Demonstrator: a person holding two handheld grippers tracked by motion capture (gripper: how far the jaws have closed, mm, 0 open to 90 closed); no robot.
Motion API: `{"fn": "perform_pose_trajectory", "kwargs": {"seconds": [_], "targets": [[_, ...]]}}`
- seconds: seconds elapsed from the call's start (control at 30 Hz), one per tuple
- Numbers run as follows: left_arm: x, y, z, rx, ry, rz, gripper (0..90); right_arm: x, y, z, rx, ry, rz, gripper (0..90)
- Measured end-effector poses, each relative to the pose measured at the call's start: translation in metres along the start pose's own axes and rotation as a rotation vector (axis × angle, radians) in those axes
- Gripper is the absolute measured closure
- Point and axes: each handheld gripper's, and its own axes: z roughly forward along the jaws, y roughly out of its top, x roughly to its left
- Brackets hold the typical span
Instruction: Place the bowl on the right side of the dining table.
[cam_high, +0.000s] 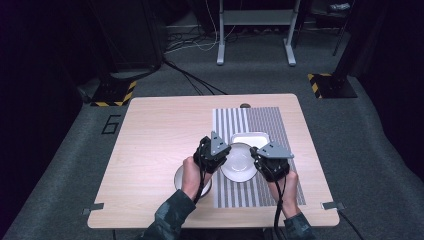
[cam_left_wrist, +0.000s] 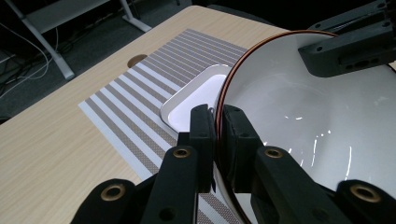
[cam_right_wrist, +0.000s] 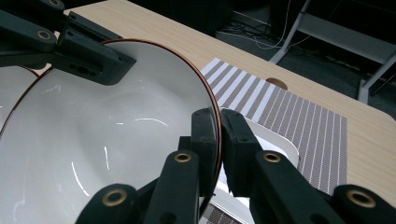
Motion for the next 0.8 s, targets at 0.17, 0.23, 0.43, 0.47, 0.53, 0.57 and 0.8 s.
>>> {"fn": "perform_pose_trajectory", "kwargs": {"seconds": [0.17, 0.23, 0.43, 0.47, 0.53, 0.57, 0.8], "targets": [[0.003, 0.000, 0.006, 0.005, -0.007, -0.019, 82.8, -0.004, 0.000, 0.005, 0.008, 0.004, 0.000, 83.9], [0.004, 0.000, 0.008, 0.007, -0.008, -0.022, 82.8, -0.005, 0.000, 0.007, 0.012, 0.005, 0.001, 83.9], [0.004, 0.002, 0.014, 0.010, -0.008, -0.025, 82.9, -0.011, 0.001, 0.010, 0.024, 0.006, -0.003, 83.9], [0.005, 0.003, 0.015, 0.009, -0.007, -0.022, 82.9, -0.011, 0.001, 0.010, 0.025, 0.006, -0.002, 83.9], [0.006, 0.004, 0.016, 0.012, -0.006, -0.027, 82.9, -0.013, 0.001, 0.012, 0.028, 0.007, 0.000, 83.9], [0.006, 0.004, 0.018, 0.011, -0.005, -0.029, 82.9, -0.014, 0.002, 0.013, 0.027, 0.006, 0.002, 83.9], [0.012, 0.003, 0.026, 0.017, -0.012, -0.044, 82.8, -0.018, 0.002, 0.022, 0.037, 0.003, -0.005, 83.9]]}}
